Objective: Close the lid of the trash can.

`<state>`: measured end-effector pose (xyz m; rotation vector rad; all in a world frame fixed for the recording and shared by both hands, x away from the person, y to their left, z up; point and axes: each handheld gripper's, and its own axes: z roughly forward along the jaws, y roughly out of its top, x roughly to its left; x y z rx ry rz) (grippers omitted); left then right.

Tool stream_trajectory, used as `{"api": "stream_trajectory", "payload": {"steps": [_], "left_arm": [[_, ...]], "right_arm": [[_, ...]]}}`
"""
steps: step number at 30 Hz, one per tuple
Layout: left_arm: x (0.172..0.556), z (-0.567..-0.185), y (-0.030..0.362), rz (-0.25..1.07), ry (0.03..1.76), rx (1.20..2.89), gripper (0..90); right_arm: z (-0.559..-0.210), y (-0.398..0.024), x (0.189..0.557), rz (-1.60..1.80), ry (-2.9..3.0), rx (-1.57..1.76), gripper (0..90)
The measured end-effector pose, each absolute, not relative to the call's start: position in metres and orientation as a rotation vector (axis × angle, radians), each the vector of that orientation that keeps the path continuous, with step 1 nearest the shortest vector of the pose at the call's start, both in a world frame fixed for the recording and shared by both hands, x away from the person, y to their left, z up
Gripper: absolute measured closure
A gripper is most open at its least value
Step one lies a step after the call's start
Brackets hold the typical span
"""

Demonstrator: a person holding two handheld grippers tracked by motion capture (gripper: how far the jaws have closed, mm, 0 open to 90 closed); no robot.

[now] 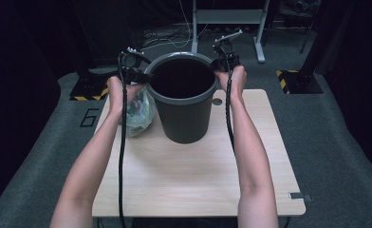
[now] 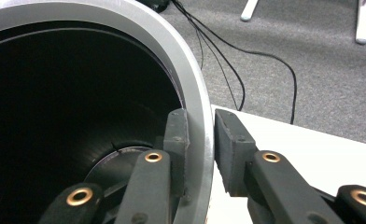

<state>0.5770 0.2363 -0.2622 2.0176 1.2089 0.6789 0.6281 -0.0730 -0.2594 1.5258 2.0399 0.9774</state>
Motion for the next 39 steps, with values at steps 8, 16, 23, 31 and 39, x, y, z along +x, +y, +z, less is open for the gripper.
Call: {"api": "stream_trajectory", "payload": {"steps": [8, 16, 23, 31, 39], "left_arm": [[0.578, -0.265, 0.236, 0.652, 1.209, 2.018, 46.8], [0.576, -0.264, 0.240, 0.647, 1.211, 1.999, 37.6], [0.568, -0.257, 0.246, 0.652, 1.187, 1.956, 24.7], [0.551, -0.253, 0.251, 0.682, 1.134, 1.946, 15.4], [0.531, -0.260, 0.258, 0.665, 1.082, 1.921, 11.2]], "right_arm": [[-0.259, -0.074, 0.630, 0.985, 2.053, 1.544, 75.4], [-0.262, -0.077, 0.627, 1.020, 2.045, 1.524, 65.8], [-0.264, -0.081, 0.620, 1.065, 2.040, 1.512, 39.2], [-0.261, -0.088, 0.604, 1.137, 2.033, 1.442, 14.6], [-0.258, -0.093, 0.580, 1.172, 2.047, 1.360, 6.8]]}}
